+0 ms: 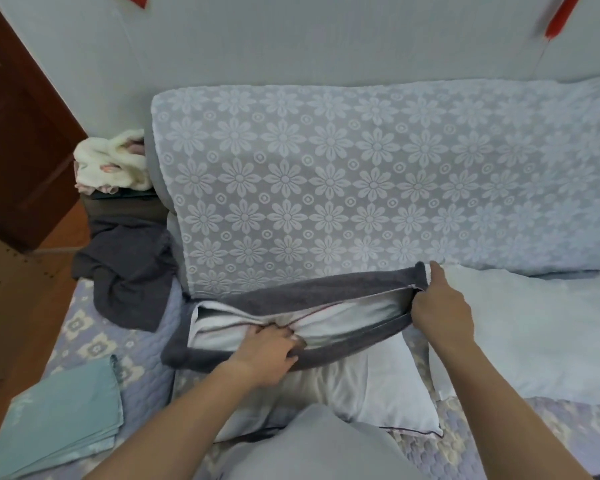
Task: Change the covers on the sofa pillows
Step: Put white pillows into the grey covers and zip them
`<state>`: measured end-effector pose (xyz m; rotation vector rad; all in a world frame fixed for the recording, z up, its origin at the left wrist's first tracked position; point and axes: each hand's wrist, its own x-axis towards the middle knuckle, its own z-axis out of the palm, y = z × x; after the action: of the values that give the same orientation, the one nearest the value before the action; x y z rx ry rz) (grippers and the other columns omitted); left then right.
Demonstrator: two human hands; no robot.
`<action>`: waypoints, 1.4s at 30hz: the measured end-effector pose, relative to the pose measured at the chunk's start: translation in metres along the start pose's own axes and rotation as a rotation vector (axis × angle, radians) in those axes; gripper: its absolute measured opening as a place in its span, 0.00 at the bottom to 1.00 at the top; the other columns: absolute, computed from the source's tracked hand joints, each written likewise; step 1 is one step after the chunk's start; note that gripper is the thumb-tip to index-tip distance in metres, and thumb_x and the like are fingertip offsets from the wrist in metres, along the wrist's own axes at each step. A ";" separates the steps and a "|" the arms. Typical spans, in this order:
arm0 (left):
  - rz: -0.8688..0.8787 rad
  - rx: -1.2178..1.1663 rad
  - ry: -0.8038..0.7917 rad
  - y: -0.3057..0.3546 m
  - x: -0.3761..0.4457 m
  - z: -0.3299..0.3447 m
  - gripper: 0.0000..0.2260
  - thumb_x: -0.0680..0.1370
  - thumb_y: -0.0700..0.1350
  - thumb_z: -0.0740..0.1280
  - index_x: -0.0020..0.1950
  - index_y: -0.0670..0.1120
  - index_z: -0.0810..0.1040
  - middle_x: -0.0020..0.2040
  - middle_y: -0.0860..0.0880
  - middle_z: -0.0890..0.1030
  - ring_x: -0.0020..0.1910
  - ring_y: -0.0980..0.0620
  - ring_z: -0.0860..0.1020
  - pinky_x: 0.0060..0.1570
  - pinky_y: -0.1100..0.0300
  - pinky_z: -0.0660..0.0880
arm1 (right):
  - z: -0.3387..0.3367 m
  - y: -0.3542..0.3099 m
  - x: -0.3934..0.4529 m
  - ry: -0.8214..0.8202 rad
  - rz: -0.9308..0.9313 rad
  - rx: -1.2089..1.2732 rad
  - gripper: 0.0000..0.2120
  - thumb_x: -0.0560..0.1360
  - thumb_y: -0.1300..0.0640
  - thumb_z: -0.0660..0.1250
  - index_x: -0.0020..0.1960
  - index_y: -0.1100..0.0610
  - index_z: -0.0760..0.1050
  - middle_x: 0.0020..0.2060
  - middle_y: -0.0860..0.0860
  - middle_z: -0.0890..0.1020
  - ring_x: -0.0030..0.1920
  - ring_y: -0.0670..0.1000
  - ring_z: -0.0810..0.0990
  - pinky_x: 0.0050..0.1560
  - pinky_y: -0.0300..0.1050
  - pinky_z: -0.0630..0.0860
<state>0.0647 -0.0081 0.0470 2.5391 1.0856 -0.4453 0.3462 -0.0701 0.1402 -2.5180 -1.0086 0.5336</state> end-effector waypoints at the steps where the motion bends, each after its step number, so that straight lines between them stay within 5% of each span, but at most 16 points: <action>1: 0.031 -0.012 0.096 -0.003 -0.005 0.005 0.13 0.81 0.53 0.62 0.63 0.57 0.80 0.70 0.54 0.75 0.70 0.48 0.70 0.68 0.46 0.65 | 0.005 0.001 -0.001 -0.008 -0.038 -0.074 0.34 0.76 0.64 0.55 0.79 0.45 0.54 0.47 0.57 0.79 0.42 0.58 0.77 0.42 0.50 0.72; 5: 0.101 -0.090 0.425 -0.004 -0.024 0.009 0.08 0.77 0.50 0.71 0.42 0.47 0.85 0.51 0.52 0.80 0.51 0.50 0.78 0.48 0.55 0.77 | 0.019 -0.004 0.002 -0.055 -0.144 -0.297 0.31 0.78 0.62 0.55 0.79 0.47 0.55 0.62 0.59 0.73 0.52 0.62 0.78 0.47 0.51 0.72; 7: 0.065 -0.080 0.425 0.001 -0.036 0.007 0.09 0.79 0.51 0.68 0.44 0.47 0.82 0.45 0.52 0.78 0.45 0.49 0.79 0.41 0.55 0.74 | 0.020 -0.002 0.008 -0.116 -0.118 -0.338 0.28 0.78 0.60 0.56 0.77 0.50 0.59 0.59 0.58 0.76 0.54 0.62 0.78 0.49 0.51 0.73; 10: -0.067 0.029 0.270 -0.012 -0.054 0.002 0.08 0.81 0.52 0.61 0.51 0.50 0.76 0.50 0.50 0.79 0.51 0.46 0.80 0.44 0.52 0.73 | 0.017 0.012 0.015 -0.166 -0.028 -0.362 0.25 0.76 0.60 0.58 0.73 0.53 0.63 0.55 0.59 0.79 0.49 0.60 0.76 0.46 0.50 0.71; 14: -0.159 0.187 0.296 -0.050 -0.077 -0.013 0.11 0.68 0.53 0.78 0.38 0.51 0.78 0.37 0.51 0.80 0.38 0.47 0.81 0.33 0.54 0.72 | 0.018 0.032 0.018 -0.096 0.023 -0.346 0.23 0.76 0.61 0.59 0.70 0.58 0.63 0.57 0.61 0.74 0.51 0.63 0.76 0.49 0.52 0.71; 22: -0.375 0.088 0.604 -0.064 -0.112 0.006 0.05 0.71 0.48 0.74 0.38 0.52 0.81 0.35 0.53 0.75 0.37 0.44 0.78 0.37 0.54 0.62 | 0.021 0.053 0.014 0.100 -0.032 -0.148 0.07 0.81 0.58 0.60 0.55 0.61 0.69 0.47 0.62 0.80 0.44 0.63 0.76 0.43 0.52 0.69; 26: -0.567 0.086 0.614 -0.055 -0.100 0.009 0.04 0.70 0.44 0.77 0.42 0.47 0.84 0.40 0.47 0.77 0.43 0.40 0.77 0.41 0.48 0.70 | 0.018 0.058 0.012 -0.087 -0.040 0.037 0.22 0.78 0.60 0.61 0.72 0.53 0.66 0.52 0.57 0.80 0.49 0.62 0.78 0.47 0.50 0.70; 29: -0.625 0.034 0.618 -0.022 -0.085 0.003 0.05 0.69 0.40 0.74 0.43 0.45 0.82 0.45 0.44 0.77 0.46 0.39 0.74 0.44 0.45 0.72 | 0.005 0.068 0.015 -0.157 -0.014 -0.007 0.16 0.76 0.58 0.62 0.63 0.55 0.76 0.50 0.55 0.84 0.50 0.58 0.80 0.50 0.49 0.73; 32: -0.470 -0.081 0.613 0.044 -0.062 -0.002 0.07 0.72 0.43 0.71 0.49 0.48 0.82 0.50 0.46 0.78 0.50 0.41 0.75 0.50 0.46 0.74 | -0.012 0.077 0.018 -0.137 -0.062 -0.033 0.12 0.79 0.56 0.60 0.42 0.56 0.79 0.44 0.55 0.85 0.45 0.58 0.79 0.47 0.49 0.74; 36: -0.078 -0.297 0.474 0.157 -0.026 0.004 0.20 0.74 0.54 0.66 0.64 0.52 0.77 0.61 0.49 0.76 0.62 0.46 0.72 0.63 0.48 0.71 | -0.026 0.089 0.016 -0.240 -0.191 0.030 0.05 0.75 0.59 0.67 0.43 0.50 0.80 0.41 0.50 0.86 0.45 0.52 0.83 0.48 0.45 0.76; 39: -0.079 -0.264 0.307 0.203 0.003 0.009 0.26 0.76 0.57 0.67 0.72 0.55 0.68 0.67 0.48 0.70 0.67 0.43 0.66 0.68 0.47 0.64 | -0.032 0.103 0.008 -0.229 -0.335 -0.022 0.05 0.73 0.58 0.71 0.45 0.49 0.81 0.40 0.50 0.85 0.45 0.52 0.82 0.48 0.46 0.76; 42: -0.209 -0.157 0.219 0.203 0.012 0.009 0.11 0.80 0.53 0.64 0.62 0.54 0.75 0.58 0.44 0.77 0.59 0.38 0.76 0.57 0.48 0.71 | -0.034 0.118 0.000 -0.127 -0.523 -0.120 0.04 0.72 0.58 0.73 0.47 0.51 0.83 0.44 0.50 0.78 0.46 0.54 0.76 0.46 0.47 0.74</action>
<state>0.2205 -0.1361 0.0717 2.3876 1.4144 -0.1279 0.4302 -0.1563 0.1138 -2.2002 -1.7166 0.4840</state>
